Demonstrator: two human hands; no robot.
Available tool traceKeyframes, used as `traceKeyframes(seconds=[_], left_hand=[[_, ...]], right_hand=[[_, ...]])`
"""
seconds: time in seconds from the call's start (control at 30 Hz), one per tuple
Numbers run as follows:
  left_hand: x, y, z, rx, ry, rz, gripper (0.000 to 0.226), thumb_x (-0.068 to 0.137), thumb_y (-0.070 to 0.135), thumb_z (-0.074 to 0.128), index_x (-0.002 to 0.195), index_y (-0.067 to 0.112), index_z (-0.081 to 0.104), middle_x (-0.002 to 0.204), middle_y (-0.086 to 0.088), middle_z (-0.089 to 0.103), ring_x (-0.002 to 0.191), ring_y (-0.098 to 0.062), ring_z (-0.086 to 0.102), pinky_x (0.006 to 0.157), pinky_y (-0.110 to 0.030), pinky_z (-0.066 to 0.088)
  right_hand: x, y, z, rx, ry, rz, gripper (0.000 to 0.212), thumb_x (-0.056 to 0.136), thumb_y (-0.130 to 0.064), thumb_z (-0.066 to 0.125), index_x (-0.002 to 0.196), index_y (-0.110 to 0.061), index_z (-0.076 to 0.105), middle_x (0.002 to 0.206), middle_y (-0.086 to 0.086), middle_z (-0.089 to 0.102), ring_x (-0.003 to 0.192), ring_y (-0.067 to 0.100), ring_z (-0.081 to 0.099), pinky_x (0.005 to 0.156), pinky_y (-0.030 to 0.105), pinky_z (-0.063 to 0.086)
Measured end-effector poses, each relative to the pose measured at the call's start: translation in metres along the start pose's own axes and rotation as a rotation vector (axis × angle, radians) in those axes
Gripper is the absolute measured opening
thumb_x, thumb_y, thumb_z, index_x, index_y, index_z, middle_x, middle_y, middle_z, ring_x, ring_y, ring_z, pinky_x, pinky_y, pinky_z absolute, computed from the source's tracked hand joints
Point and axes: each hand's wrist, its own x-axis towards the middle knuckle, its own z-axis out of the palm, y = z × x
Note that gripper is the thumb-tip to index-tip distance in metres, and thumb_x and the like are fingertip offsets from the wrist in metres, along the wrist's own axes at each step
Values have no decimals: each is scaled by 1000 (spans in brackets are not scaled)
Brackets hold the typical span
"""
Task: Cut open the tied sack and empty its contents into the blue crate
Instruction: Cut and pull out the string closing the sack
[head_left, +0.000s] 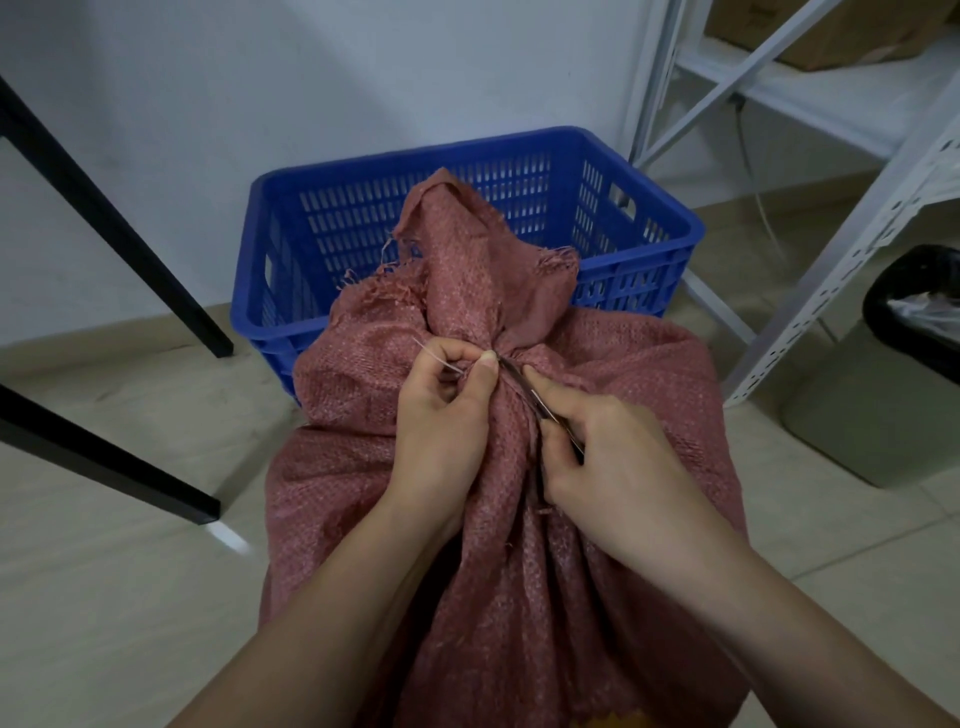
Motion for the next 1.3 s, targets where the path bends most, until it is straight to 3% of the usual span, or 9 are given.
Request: traceKeyframes(seconds=[0.17,0.23,0.27,0.33,0.5,0.8,0.97,1.1,1.3], left_hand=[[2,4,-3,-48,-40,-30,18,93,8,57,79,19,58,69,1,55,63,-6,48,63,-25,41],[3,7,-4,-67,-76,-34,18,93,9,57,79,20,58,68,1,54,61,-8,45,59,-27,38],[4,7,-5,-76,-97,-39,19,93,9,57,79,21,59,67,1,53,61,-10,43,58,-28,37],[4,8,-6,-100,-140,-45,19,93,7,57,79,21,59,67,1,51,61,-11,41,57,-29,34],[3,11,-4,-161,-215,9,14,83,8,61,81,21,57,70,-7,49,60,-18,39,55,-30,31],[0,11,-2,-57,-251,152,16,86,6,58,81,21,55,72,-11,51,68,-22,41,60,-37,33],[-2,10,-5,40,-343,142,15,80,1,64,78,15,57,60,9,50,53,-4,39,51,-17,32],[-5,8,-6,133,-378,123,10,74,11,65,77,18,58,65,-4,55,56,-15,42,48,-22,32],[-9,13,-9,275,-401,155,16,76,6,68,82,19,61,70,9,62,59,-6,53,53,-19,41]], right_hand=[[0,2,3,147,16,73,51,89,-6,49,135,-29,54,113,-12,70,102,1,63,83,-3,36],[2,4,0,302,-9,102,49,92,-4,47,129,-35,58,72,-19,70,66,-3,66,65,0,39],[3,4,-2,371,-15,121,48,93,-5,46,122,-41,60,54,-15,63,48,-3,58,55,3,37],[4,5,-5,466,-7,154,46,96,-7,44,106,-49,62,46,-4,59,36,1,47,45,7,32],[3,2,-11,457,49,151,26,95,-11,48,109,-31,59,50,2,63,37,2,50,47,11,34],[-3,-8,-12,269,118,-64,15,95,-18,53,104,-27,61,53,-1,63,47,5,58,51,10,36],[2,2,-7,241,196,-20,17,85,-14,65,98,-25,68,50,-7,56,48,7,57,52,16,41],[5,14,-6,280,204,55,18,77,-12,71,90,-26,73,47,-6,51,45,8,49,51,25,41],[4,15,-7,214,217,36,15,71,-6,71,74,-21,71,41,-9,45,41,4,43,46,9,31]])
